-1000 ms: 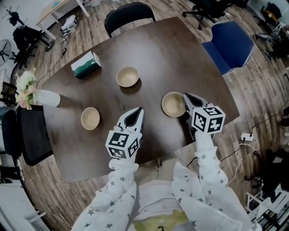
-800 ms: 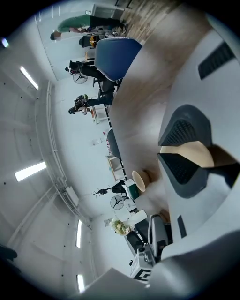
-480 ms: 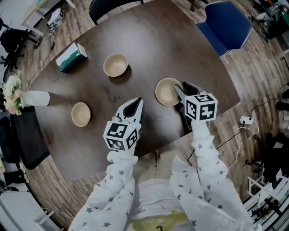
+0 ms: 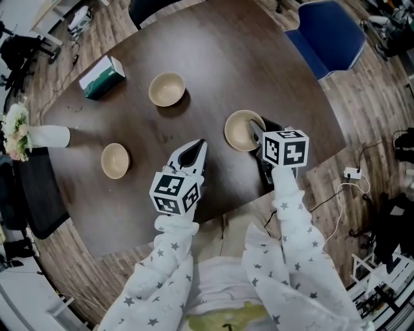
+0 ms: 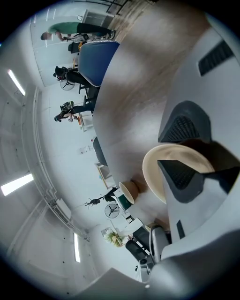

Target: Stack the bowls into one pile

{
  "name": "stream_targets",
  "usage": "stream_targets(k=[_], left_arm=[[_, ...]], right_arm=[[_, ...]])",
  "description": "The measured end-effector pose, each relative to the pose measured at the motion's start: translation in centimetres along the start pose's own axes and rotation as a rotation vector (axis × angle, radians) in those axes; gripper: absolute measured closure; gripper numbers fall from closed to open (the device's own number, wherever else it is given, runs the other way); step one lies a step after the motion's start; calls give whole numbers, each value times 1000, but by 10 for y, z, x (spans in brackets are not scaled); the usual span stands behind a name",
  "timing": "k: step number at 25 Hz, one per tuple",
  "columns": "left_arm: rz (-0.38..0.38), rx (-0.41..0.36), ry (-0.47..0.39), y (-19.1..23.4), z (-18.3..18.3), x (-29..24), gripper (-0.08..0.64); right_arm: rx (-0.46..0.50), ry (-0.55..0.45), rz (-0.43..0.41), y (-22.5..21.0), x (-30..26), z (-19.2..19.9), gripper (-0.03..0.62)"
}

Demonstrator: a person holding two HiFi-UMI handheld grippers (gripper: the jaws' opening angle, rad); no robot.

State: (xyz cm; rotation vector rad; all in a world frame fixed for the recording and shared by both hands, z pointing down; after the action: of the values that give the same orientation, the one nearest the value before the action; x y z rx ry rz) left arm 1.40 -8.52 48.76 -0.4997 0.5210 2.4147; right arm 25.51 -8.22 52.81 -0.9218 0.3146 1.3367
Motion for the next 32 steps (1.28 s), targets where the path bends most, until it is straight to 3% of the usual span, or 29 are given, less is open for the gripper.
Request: stream_targets(k=[5, 12, 32], left_arm=[[-23, 19, -4, 6, 2, 5, 534], [-43, 36, -23, 8, 1, 11, 534], [-153, 78, -130, 41, -22, 39, 534]], right_arm=[[9, 19, 38, 0, -4, 0, 545], [8, 13, 25, 5, -1, -6, 554], [29, -32, -114, 56, -21, -53, 557]])
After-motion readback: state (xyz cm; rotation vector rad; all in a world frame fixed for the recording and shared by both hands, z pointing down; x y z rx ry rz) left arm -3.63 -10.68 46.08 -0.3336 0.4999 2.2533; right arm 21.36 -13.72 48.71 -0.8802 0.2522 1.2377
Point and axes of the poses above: the fingertips, and each gripper's own axes: x backward along the fingers, y to its left, z out of its underside, the point moved 8 cm from there along x, backward along the fingers, and after that the axes turned 5 degrees about -x, right-handed, at the moved point
